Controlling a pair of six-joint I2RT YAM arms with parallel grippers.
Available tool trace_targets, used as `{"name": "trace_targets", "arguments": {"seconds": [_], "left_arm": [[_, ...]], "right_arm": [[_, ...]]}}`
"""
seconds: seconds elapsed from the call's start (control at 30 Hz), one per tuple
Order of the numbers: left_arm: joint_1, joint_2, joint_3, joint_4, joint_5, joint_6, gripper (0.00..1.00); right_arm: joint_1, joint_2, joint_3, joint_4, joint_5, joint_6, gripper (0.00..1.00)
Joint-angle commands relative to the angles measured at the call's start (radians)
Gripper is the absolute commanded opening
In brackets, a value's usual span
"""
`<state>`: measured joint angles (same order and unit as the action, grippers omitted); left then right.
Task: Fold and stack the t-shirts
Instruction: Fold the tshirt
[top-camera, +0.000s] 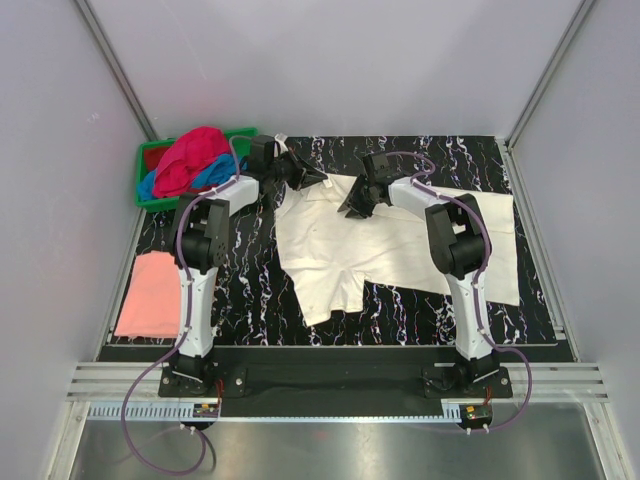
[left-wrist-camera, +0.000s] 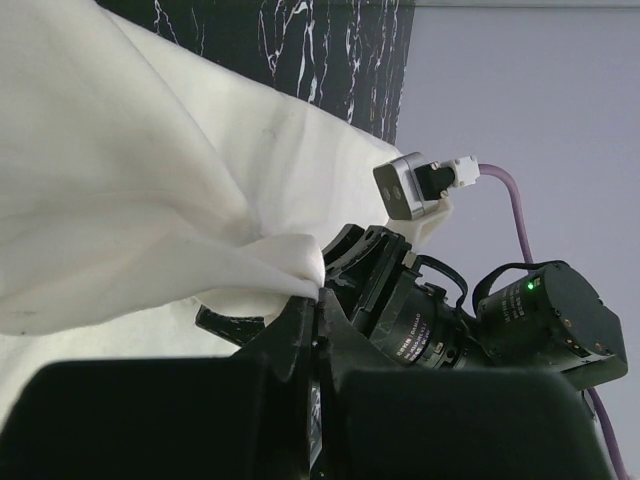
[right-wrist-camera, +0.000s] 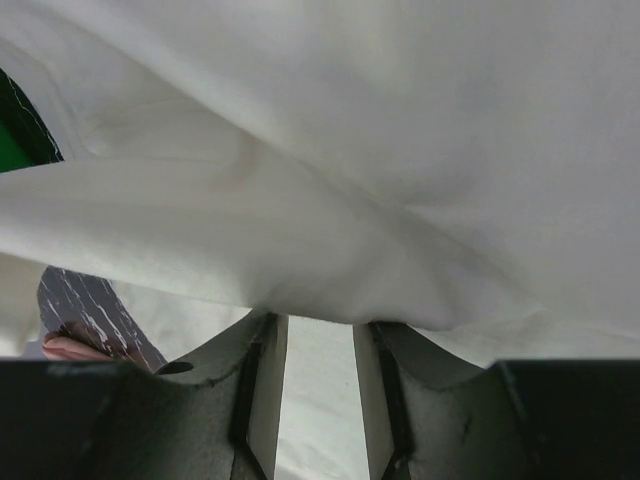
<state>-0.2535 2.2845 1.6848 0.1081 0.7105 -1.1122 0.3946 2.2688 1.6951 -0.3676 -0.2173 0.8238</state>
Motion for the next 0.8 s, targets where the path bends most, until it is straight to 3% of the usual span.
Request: {"name": "trace_targets", "arguments": {"seconds": [0.0,0.4,0.63,0.77], "left_arm": [[0.003,0.009,0.041,0.047,0.041,-0.008,0.00],[0.005,0.006,0.016,0.050,0.052,-0.001,0.00],[0.008,0.004,0.015,0.058,0.053,-0.005,0.00],[0.010,0.003,0.012,0.058,0.053,-0.006,0.00]], "right_arm": [[0.007,0.018,0.029,0.024,0.053,0.024,0.39],[0.006,0.031,0.063,0.022,0.096,0.077,0.32],[0.006,0.063,0.103,-0.014,0.099,0.104,0.33],[0.007,0.077,0.138,-0.036,0.111,0.115,0.27]]}}
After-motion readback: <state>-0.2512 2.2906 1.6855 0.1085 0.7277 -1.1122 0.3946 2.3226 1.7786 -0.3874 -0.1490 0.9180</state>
